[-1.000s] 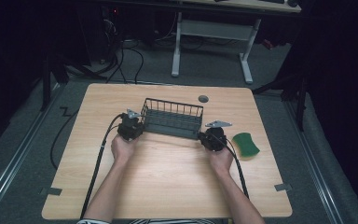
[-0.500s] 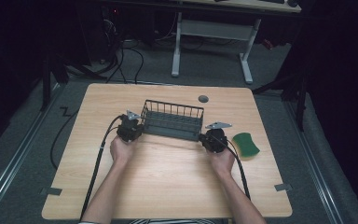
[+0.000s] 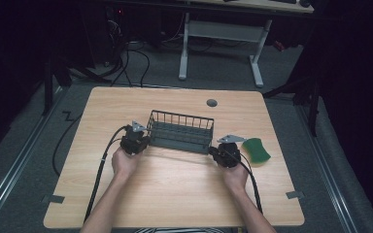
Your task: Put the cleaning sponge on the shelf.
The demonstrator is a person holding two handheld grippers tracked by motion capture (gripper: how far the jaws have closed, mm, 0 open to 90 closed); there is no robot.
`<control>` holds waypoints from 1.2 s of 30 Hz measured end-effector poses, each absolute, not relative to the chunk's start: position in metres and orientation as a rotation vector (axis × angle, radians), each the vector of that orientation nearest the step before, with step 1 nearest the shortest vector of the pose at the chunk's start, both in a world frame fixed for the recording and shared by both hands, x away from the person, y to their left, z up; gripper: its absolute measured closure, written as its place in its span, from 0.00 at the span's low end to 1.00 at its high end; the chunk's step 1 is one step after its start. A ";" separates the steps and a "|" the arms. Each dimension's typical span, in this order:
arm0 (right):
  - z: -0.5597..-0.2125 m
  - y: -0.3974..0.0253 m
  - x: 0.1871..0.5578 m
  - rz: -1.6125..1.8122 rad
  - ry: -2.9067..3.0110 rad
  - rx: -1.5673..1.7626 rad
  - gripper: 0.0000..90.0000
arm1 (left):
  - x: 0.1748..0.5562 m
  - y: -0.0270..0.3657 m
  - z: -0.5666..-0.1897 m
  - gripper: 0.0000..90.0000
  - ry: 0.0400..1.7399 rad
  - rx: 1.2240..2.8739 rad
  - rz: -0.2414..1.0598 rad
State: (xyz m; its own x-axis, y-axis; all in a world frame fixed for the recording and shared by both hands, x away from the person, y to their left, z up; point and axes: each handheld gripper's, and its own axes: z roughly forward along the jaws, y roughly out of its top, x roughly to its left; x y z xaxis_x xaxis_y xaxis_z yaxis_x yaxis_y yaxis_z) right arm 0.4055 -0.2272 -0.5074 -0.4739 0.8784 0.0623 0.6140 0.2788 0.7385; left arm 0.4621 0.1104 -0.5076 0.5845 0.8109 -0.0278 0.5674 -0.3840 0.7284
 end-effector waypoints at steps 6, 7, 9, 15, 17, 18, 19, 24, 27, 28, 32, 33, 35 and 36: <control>-0.508 -0.229 0.395 1.032 2.201 1.342 0.96 | 0.449 0.111 -0.507 0.96 1.086 2.107 0.429; -0.508 -0.230 0.393 1.039 2.201 1.340 0.96 | 0.447 0.111 -0.507 0.96 1.084 2.107 0.428; -0.508 -0.231 0.390 1.036 2.207 1.331 0.96 | 0.443 0.111 -0.507 0.96 1.078 2.112 0.425; -0.508 -0.235 0.375 1.046 2.218 1.320 0.96 | 0.429 0.110 -0.507 0.96 1.065 2.115 0.414; -0.508 -0.235 0.370 1.045 2.224 1.315 0.96 | 0.423 0.110 -0.507 0.96 1.060 2.116 0.416; -0.508 -0.235 0.367 1.043 2.229 1.313 0.96 | 0.421 0.110 -0.507 0.96 1.060 2.116 0.412; -0.508 -0.236 0.365 1.045 2.230 1.304 0.96 | 0.418 0.110 -0.507 0.96 1.059 2.114 0.411; -0.509 -0.238 0.350 1.060 2.238 1.290 0.96 | 0.404 0.110 -0.507 0.96 1.048 2.117 0.405; -0.509 -0.240 0.341 1.067 2.240 1.283 0.96 | 0.396 0.110 -0.507 0.96 1.044 2.116 0.404; -0.509 -0.240 0.341 1.067 2.240 1.283 0.96 | 0.396 0.110 -0.507 0.96 1.044 2.116 0.404; -0.509 -0.242 0.330 1.073 2.244 1.277 0.96 | 0.384 0.110 -0.508 0.96 1.039 2.104 0.401; -0.509 -0.242 0.330 1.073 2.244 1.277 0.96 | 0.384 0.110 -0.508 0.96 1.039 2.104 0.401; -0.510 -0.243 0.325 1.075 2.248 1.269 0.96 | 0.380 0.110 -0.509 0.96 1.036 2.102 0.398; -0.510 -0.243 0.324 1.076 2.247 1.269 0.96 | 0.379 0.110 -0.509 0.96 1.037 2.104 0.396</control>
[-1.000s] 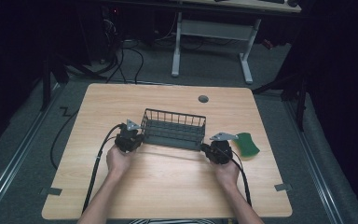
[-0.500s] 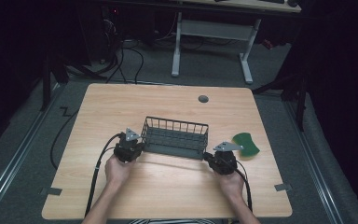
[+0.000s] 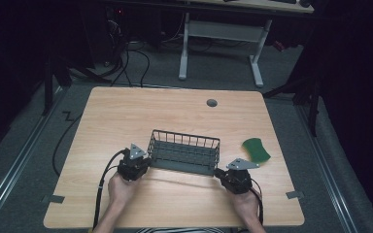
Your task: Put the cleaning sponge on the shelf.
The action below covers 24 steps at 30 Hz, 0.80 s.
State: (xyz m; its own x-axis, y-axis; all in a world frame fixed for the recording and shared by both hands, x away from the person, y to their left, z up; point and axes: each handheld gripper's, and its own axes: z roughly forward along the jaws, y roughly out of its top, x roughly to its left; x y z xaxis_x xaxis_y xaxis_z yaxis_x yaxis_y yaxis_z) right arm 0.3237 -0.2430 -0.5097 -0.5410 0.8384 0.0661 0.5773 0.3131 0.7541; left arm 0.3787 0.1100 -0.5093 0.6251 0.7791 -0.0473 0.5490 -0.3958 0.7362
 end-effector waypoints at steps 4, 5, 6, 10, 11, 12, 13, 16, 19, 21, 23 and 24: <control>-0.510 -0.243 0.321 1.077 2.248 1.271 0.96 | 0.377 0.110 -0.510 0.95 1.042 2.105 0.390; -0.509 -0.243 0.321 1.077 2.247 1.276 0.96 | 0.377 0.110 -0.510 0.95 1.043 2.104 0.390; -0.509 -0.243 0.321 1.076 2.248 1.277 0.96 | 0.377 0.110 -0.510 0.95 1.043 2.103 0.390; -0.510 -0.243 0.321 1.082 2.259 1.285 0.90 | 0.376 0.110 -0.514 0.86 1.046 2.100 0.381; -0.511 -0.243 0.321 1.081 2.259 1.285 0.86 | 0.376 0.110 -0.514 0.83 1.046 2.100 0.381; -0.512 -0.243 0.320 1.080 2.258 1.291 0.83 | 0.375 0.110 -0.516 0.80 1.047 2.093 0.382; -0.513 -0.244 0.320 1.079 2.260 1.291 0.80 | 0.374 0.110 -0.517 0.76 1.051 2.089 0.383; -0.514 -0.247 0.319 1.086 2.246 1.310 0.67 | 0.372 0.114 -0.519 0.62 1.066 2.076 0.382; -0.515 -0.251 0.317 1.092 2.237 1.322 0.59 | 0.369 0.120 -0.520 0.52 1.077 2.060 0.386; -0.515 -0.255 0.316 1.099 2.222 1.323 0.56 | 0.367 0.125 -0.521 0.47 1.083 2.052 0.392; -0.515 -0.259 0.314 1.102 2.207 1.337 0.54 | 0.365 0.131 -0.523 0.44 1.091 2.050 0.395; -0.515 -0.259 0.314 1.102 2.207 1.337 0.54 | 0.365 0.131 -0.523 0.43 1.091 2.050 0.395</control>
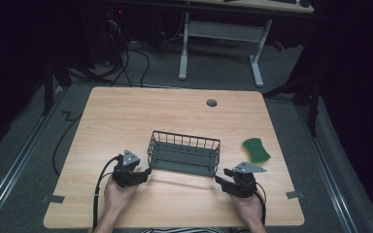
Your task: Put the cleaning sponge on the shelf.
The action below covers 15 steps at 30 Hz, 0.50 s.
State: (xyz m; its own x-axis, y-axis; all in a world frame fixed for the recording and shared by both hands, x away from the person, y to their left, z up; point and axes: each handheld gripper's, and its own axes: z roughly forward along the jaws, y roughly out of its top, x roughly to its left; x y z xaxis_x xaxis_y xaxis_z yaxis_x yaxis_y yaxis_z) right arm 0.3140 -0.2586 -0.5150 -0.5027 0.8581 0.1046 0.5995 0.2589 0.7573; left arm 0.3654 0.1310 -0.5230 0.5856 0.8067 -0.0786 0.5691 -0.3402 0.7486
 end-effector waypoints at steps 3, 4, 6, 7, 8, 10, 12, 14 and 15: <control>-0.515 -0.269 0.311 1.104 2.168 1.342 0.51 | 0.364 0.145 -0.528 0.41 1.126 2.044 0.414; -0.515 -0.272 0.311 1.105 2.155 1.336 0.50 | 0.365 0.148 -0.530 0.41 1.141 2.035 0.420; -0.515 -0.278 0.311 1.098 2.124 1.347 0.48 | 0.365 0.154 -0.532 0.41 1.177 2.020 0.422; -0.515 -0.282 0.312 1.097 2.109 1.353 0.47 | 0.366 0.157 -0.533 0.41 1.189 2.006 0.427; -0.514 -0.285 0.312 1.097 2.093 1.364 0.46 | 0.366 0.160 -0.534 0.40 1.202 1.993 0.433; -0.512 -0.293 0.314 1.095 2.055 1.362 0.45 | 0.367 0.166 -0.534 0.40 1.227 1.976 0.443; -0.509 -0.301 0.317 1.081 2.023 1.370 0.45 | 0.368 0.170 -0.534 0.40 1.241 1.971 0.455; -0.506 -0.309 0.321 1.072 1.988 1.376 0.44 | 0.368 0.173 -0.536 0.39 1.242 1.976 0.487; -0.504 -0.313 0.322 1.069 1.971 1.388 0.44 | 0.368 0.174 -0.536 0.39 1.243 1.978 0.496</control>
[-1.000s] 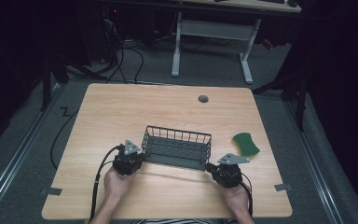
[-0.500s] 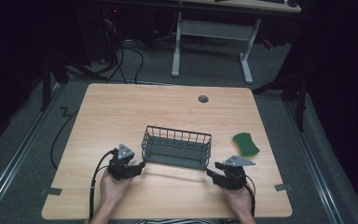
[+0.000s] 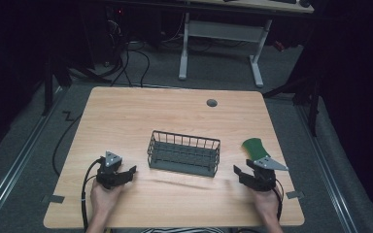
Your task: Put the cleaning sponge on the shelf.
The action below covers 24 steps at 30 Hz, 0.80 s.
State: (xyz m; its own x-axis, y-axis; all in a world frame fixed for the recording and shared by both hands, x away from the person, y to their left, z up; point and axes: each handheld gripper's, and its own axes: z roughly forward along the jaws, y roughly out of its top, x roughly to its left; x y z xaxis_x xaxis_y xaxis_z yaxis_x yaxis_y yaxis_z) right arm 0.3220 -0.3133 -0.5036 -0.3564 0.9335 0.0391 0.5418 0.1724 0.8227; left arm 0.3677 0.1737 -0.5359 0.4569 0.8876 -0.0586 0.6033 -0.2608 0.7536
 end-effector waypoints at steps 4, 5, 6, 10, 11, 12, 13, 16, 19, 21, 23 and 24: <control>-0.495 -0.330 0.332 1.033 1.942 1.448 0.45 | 0.368 0.174 -0.536 0.35 1.244 1.995 0.514; -0.492 -0.335 0.335 1.021 1.935 1.453 0.44 | 0.368 0.174 -0.536 0.35 1.244 1.995 0.514; -0.491 -0.340 0.339 1.014 1.919 1.474 0.43 | 0.367 0.171 -0.536 0.34 1.245 2.007 0.534; -0.486 -0.354 0.355 0.946 1.903 1.505 0.38 | 0.367 0.171 -0.536 0.33 1.250 2.006 0.536; -0.485 -0.356 0.360 0.935 1.899 1.514 0.37 | 0.367 0.171 -0.536 0.33 1.249 2.007 0.535; -0.484 -0.359 0.365 0.922 1.896 1.522 0.35 | 0.367 0.171 -0.536 0.32 1.248 2.008 0.535; -0.484 -0.361 0.368 0.914 1.895 1.514 0.35 | 0.367 0.171 -0.536 0.32 1.248 2.007 0.534; -0.485 -0.366 0.379 0.879 1.896 1.535 0.32 | 0.367 0.171 -0.536 0.32 1.248 2.008 0.534; -0.489 -0.368 0.389 0.836 1.924 1.555 0.28 | 0.367 0.171 -0.536 0.32 1.249 2.008 0.534; -0.490 -0.369 0.393 0.823 1.936 1.561 0.28 | 0.367 0.171 -0.536 0.32 1.250 2.008 0.536; -0.494 -0.371 0.400 0.786 1.949 1.577 0.26 | 0.367 0.171 -0.536 0.32 1.251 2.007 0.536; -0.496 -0.371 0.401 0.785 1.950 1.578 0.26 | 0.367 0.171 -0.536 0.32 1.251 2.007 0.537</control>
State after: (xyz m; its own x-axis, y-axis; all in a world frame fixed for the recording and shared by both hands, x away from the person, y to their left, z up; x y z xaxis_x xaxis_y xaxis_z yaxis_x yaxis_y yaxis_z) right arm 0.4010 -0.3713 -0.4955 -0.1968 0.9800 -0.0290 0.6869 0.1589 0.7092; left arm 0.3674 0.1711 -0.5365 0.4472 0.8943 -0.0176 0.6037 -0.2872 0.7437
